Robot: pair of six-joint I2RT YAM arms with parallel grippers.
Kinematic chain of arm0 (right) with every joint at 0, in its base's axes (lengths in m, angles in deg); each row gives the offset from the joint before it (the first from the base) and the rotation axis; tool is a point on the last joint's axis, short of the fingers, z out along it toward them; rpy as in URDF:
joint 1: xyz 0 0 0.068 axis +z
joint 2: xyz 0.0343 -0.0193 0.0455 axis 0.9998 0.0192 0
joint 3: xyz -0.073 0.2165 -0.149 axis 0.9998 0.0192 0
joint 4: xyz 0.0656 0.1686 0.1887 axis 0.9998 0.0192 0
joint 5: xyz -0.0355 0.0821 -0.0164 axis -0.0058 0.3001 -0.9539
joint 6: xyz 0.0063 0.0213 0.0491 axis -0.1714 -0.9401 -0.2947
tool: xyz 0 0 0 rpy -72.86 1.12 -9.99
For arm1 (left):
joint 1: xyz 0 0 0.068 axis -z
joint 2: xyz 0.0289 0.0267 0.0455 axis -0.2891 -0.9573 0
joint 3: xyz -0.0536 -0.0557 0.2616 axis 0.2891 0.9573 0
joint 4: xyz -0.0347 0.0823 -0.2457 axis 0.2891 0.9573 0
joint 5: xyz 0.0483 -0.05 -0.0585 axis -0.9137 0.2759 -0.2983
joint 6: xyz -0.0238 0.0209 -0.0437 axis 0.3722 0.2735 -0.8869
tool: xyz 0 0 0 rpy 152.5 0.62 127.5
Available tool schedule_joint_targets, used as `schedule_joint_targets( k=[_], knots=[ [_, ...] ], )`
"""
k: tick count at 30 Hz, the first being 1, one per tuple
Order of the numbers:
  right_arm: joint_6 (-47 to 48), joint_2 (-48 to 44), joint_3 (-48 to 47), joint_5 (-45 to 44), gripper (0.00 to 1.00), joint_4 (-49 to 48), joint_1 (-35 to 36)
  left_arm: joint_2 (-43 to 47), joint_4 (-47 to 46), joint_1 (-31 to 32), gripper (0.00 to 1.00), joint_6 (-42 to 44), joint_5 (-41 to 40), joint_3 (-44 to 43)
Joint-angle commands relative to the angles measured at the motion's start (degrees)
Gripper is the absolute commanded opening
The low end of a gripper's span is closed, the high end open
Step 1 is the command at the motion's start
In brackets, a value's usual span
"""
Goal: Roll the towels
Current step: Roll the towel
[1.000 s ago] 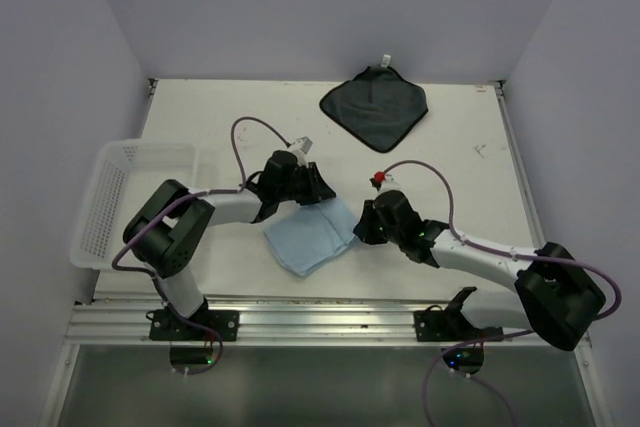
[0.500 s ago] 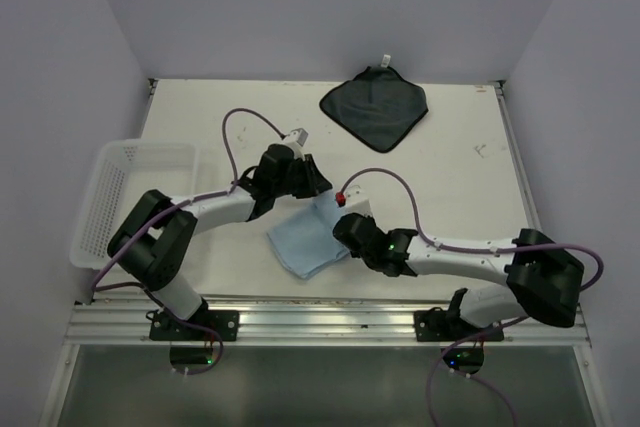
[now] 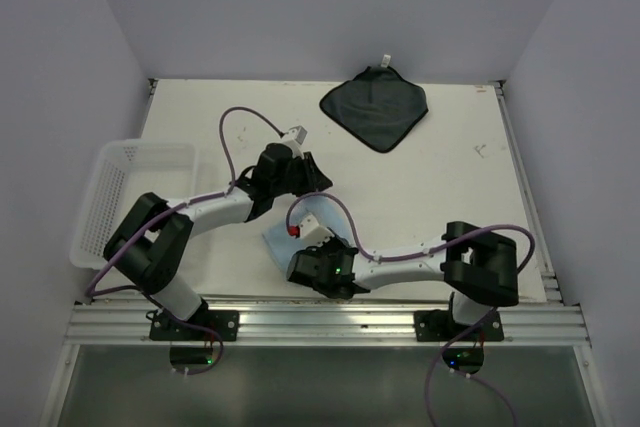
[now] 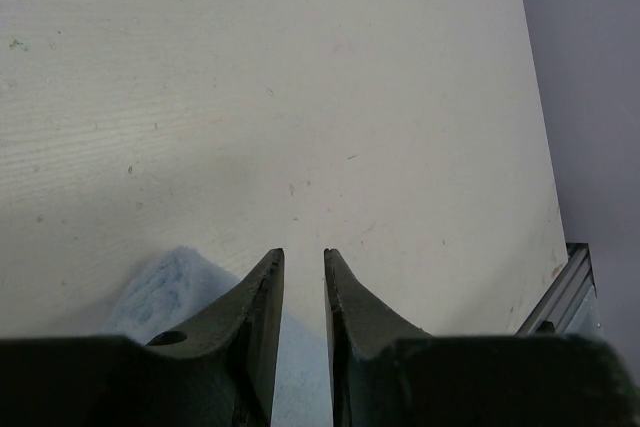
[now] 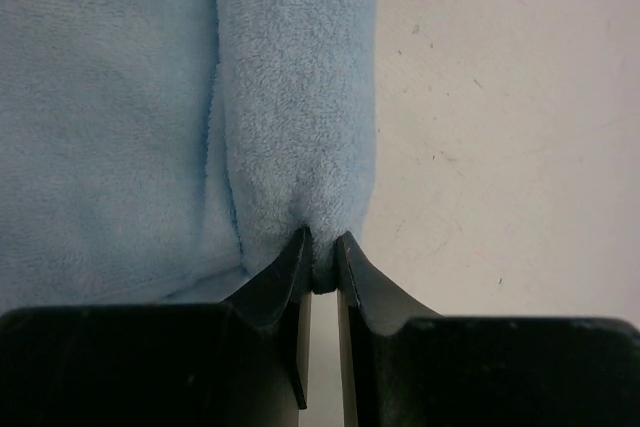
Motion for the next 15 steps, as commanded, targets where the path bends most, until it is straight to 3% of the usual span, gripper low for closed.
schedule_joint_targets(
  k=[1,15],
  knots=[
    [-1.23,4.24,-5.72,-8.55,0.0,7.02,3.33,1.83,-2.53,0.98,0.26,-0.13,-0.08,0.79],
    [-1.32,15.85,-17.85,-11.81,0.0,18.27,7.03,2.79,-6.75,1.78,0.26,-1.8,0.71,8.69]
  ],
)
